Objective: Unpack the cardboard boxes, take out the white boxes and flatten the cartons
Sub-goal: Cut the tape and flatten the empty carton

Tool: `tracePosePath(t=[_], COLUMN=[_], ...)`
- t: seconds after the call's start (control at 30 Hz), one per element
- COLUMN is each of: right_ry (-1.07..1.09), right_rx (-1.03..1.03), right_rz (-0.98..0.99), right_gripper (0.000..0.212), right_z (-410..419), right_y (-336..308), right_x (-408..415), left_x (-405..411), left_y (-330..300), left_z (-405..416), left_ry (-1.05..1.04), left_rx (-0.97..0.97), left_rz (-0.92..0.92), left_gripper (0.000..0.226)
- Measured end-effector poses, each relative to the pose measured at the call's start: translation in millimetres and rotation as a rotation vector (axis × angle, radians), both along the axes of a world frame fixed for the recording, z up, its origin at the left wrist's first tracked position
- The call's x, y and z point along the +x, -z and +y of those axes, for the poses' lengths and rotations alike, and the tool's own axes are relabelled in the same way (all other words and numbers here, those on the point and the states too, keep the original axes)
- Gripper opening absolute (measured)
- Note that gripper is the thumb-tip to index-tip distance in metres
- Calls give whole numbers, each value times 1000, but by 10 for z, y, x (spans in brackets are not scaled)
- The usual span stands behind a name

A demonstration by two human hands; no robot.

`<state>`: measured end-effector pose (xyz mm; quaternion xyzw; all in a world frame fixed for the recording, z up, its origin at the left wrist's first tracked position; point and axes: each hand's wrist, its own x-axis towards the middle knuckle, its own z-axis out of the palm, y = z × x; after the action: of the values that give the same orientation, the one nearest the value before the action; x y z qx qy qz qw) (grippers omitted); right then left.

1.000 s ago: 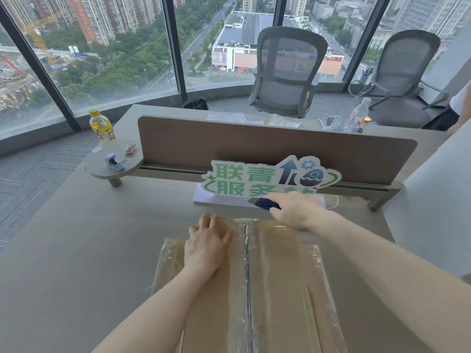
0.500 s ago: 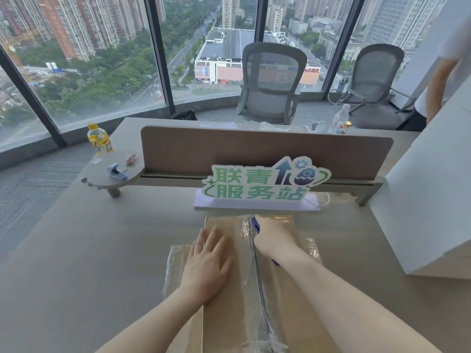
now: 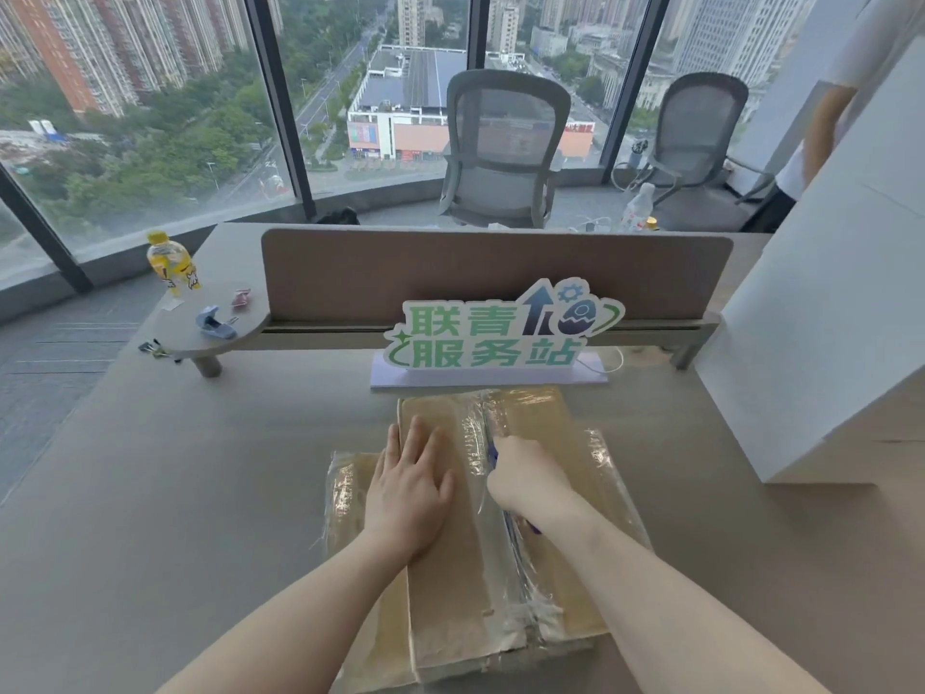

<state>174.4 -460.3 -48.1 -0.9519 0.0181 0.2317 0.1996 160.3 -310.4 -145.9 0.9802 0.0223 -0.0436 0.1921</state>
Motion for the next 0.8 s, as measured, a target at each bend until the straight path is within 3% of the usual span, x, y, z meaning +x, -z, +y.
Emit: tracePosePath(t=[0.1,0.4,0.6,0.8], right_ry=[0,-7,-48,-3], right_rx=[-9,4,-10,-8], right_rz=[55,140,150,138], right_gripper=[11,27,8,34], right_z=[-55,-290,-433,-448], right_y=[-51,-37,-65,-83], right_x=[-214,-954,-1354,-1627], left_x=[2,-5,-4,-53], left_y=[-7,-29,-26,-64], left_z=[-12,-59,-67,-84], left_ry=[0,-18,-29,-24], left_rx=[3,26,27,11], left_rz=[1,12,26,14], left_gripper=[63,60,56,56])
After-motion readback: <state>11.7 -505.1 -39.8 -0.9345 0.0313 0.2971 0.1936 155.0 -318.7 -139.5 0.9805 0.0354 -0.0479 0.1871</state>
